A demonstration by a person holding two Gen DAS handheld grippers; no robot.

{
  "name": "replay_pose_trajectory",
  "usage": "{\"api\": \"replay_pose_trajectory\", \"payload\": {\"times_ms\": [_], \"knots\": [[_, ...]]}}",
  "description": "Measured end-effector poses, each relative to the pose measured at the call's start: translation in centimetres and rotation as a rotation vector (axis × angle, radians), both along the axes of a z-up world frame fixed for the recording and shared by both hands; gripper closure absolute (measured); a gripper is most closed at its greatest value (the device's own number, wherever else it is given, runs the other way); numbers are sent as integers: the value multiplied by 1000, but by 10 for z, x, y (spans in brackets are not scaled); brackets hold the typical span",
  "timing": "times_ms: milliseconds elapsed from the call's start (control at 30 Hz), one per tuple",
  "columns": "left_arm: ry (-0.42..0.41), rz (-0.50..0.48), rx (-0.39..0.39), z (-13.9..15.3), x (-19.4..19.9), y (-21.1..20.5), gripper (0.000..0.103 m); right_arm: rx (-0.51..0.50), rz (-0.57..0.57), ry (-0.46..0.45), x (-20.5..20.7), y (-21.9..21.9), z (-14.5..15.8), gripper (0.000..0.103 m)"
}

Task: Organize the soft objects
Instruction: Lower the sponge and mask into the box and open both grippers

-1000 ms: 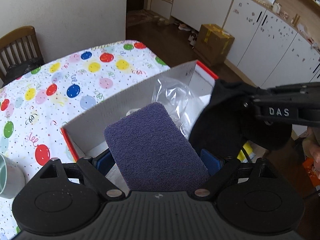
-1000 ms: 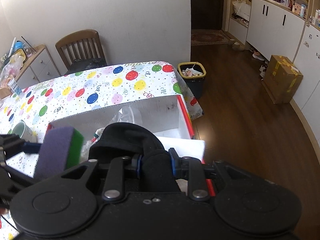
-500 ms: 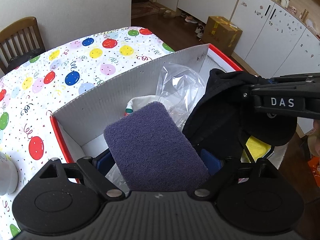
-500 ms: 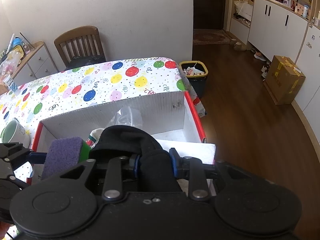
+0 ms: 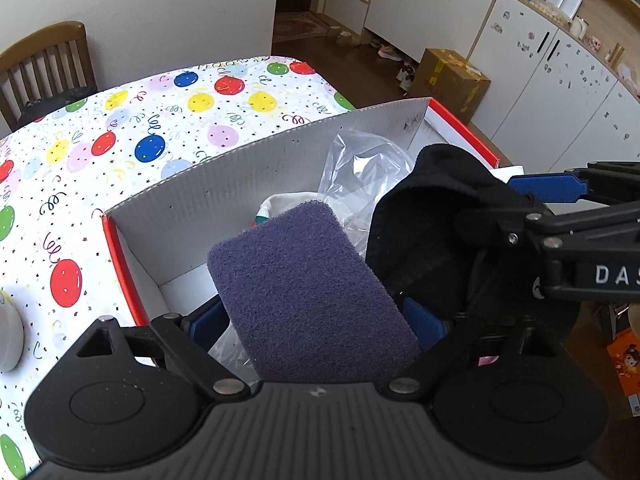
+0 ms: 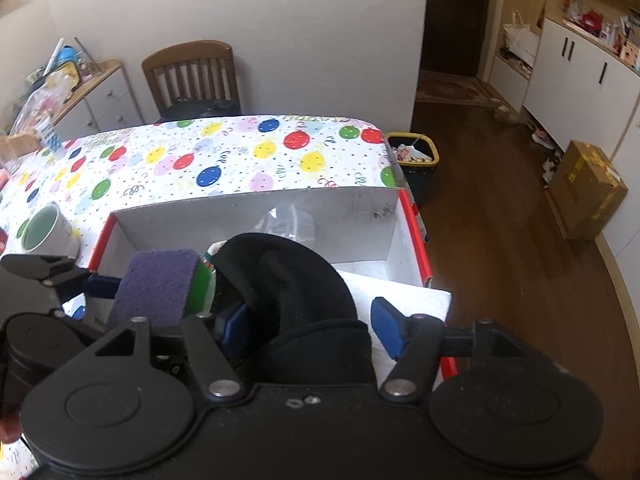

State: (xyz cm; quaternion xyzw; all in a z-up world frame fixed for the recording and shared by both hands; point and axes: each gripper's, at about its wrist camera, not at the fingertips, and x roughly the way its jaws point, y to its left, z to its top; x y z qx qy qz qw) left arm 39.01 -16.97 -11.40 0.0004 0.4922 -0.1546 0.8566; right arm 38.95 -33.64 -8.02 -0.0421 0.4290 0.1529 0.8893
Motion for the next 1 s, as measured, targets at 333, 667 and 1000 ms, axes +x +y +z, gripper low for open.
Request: {"api": "replay_pose_trajectory", "payload": {"times_ms": [333, 667, 1000], "knots": [[-26, 1, 7, 10, -9, 8, 8, 50, 23, -32, -11, -4, 15, 25], [-79, 25, -47, 39, -27, 22, 7, 166, 22, -89, -38, -16, 42, 18], [-193, 52, -84, 79, -63, 37, 7, 232, 5, -208, -80, -15, 67, 7]]}}
